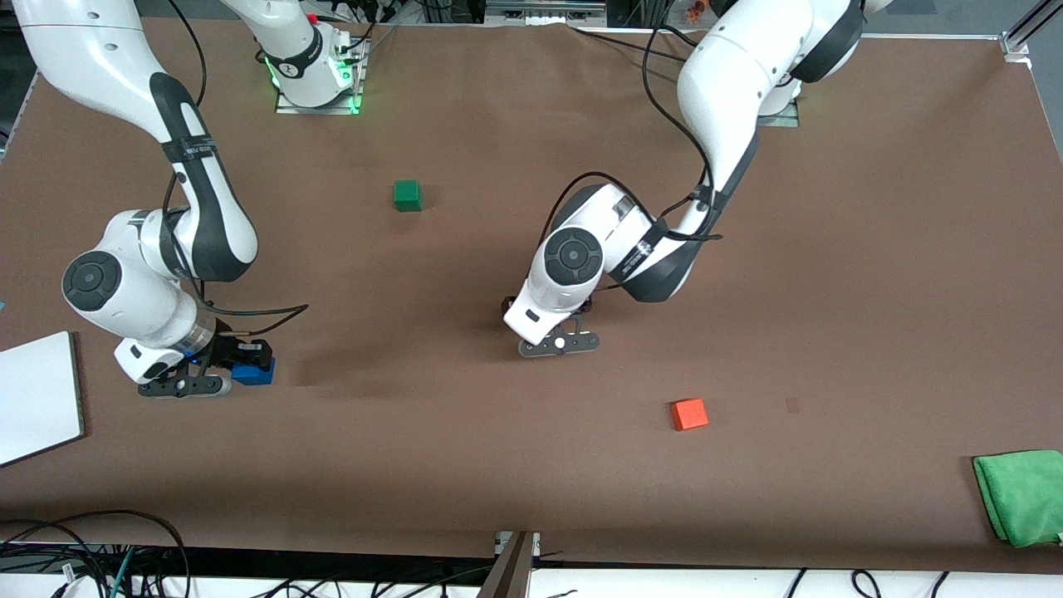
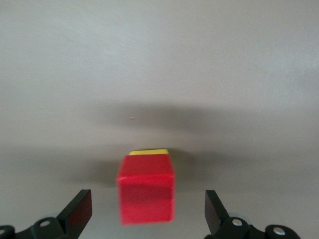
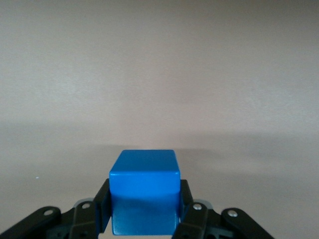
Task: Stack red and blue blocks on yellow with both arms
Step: 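Lower the red cube onto the yellow cube and open the left gripper, then carry the blue cube with the right gripper while the left gripper withdraws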
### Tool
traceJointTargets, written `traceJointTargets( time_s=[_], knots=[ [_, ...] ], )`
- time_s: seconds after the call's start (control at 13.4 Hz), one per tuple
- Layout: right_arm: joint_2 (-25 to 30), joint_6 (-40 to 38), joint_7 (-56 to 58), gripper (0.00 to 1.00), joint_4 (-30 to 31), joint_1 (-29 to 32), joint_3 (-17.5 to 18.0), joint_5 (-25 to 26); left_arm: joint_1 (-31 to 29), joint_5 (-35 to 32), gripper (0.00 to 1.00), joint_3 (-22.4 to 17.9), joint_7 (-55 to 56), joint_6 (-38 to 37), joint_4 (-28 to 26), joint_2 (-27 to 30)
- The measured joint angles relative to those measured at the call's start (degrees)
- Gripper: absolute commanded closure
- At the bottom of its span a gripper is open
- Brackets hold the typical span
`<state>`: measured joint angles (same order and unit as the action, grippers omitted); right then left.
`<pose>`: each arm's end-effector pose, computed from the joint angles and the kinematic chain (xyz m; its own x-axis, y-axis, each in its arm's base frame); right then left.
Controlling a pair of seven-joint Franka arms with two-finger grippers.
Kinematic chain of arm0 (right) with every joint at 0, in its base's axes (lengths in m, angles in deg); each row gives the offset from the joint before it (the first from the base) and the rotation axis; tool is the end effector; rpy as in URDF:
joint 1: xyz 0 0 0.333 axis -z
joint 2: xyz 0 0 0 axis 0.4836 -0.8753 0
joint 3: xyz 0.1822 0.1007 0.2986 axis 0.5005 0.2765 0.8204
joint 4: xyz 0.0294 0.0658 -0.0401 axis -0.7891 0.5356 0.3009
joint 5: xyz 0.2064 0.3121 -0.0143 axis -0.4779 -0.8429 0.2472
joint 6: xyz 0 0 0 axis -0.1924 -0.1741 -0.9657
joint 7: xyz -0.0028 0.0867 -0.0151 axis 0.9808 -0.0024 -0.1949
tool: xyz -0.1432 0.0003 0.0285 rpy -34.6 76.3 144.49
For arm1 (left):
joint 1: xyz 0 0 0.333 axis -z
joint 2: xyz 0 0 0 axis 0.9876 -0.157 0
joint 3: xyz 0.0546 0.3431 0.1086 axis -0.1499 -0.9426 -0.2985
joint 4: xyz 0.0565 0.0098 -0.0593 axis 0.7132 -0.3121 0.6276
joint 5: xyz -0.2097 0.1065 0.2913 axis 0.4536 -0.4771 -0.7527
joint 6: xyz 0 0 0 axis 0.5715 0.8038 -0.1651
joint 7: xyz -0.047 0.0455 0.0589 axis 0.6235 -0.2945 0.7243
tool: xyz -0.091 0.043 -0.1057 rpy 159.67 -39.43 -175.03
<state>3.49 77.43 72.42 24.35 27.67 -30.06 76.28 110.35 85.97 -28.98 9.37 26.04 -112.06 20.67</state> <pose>0.6953 0.0334 0.2933 0.9927 0.0473 0.1105 0.0496 -0.9986 -0.0186 0.6290 -0.4784 0.2956 0.9812 0.1451 -0.1274 0.1564 -0.9842 0.0835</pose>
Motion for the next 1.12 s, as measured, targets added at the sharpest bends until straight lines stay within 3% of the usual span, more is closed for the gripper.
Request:
traceJointTargets(
  time_s=[0.37,0.6,0.89,1.12],
  knots=[
    [0.4,0.0,-4.1,0.5,0.0,-1.2,2.3,0.0,-6.2,0.0,0.0,-0.1,0.0,-12.5,0.4,8.0],
    [0.8,0.0,-10.6,0.49,-0.2,-5.9,2.7,0.0,-11.6,0.0,0.0,-0.1,-1.8,-18.5,0.5,12.4],
    [1.0,-0.4,-18.4,0.49,-0.9,-13.3,2.8,0.0,-21.8,0.1,0.0,-0.3,-16.2,-28.5,0.3,20.2],
    [1.3,-4.1,-23.2,0.49,-3.3,-18.2,2.7,1.0,-29.4,0.1,0.0,-0.2,-25.1,-32.1,-3.7,28.1]
  ],
)
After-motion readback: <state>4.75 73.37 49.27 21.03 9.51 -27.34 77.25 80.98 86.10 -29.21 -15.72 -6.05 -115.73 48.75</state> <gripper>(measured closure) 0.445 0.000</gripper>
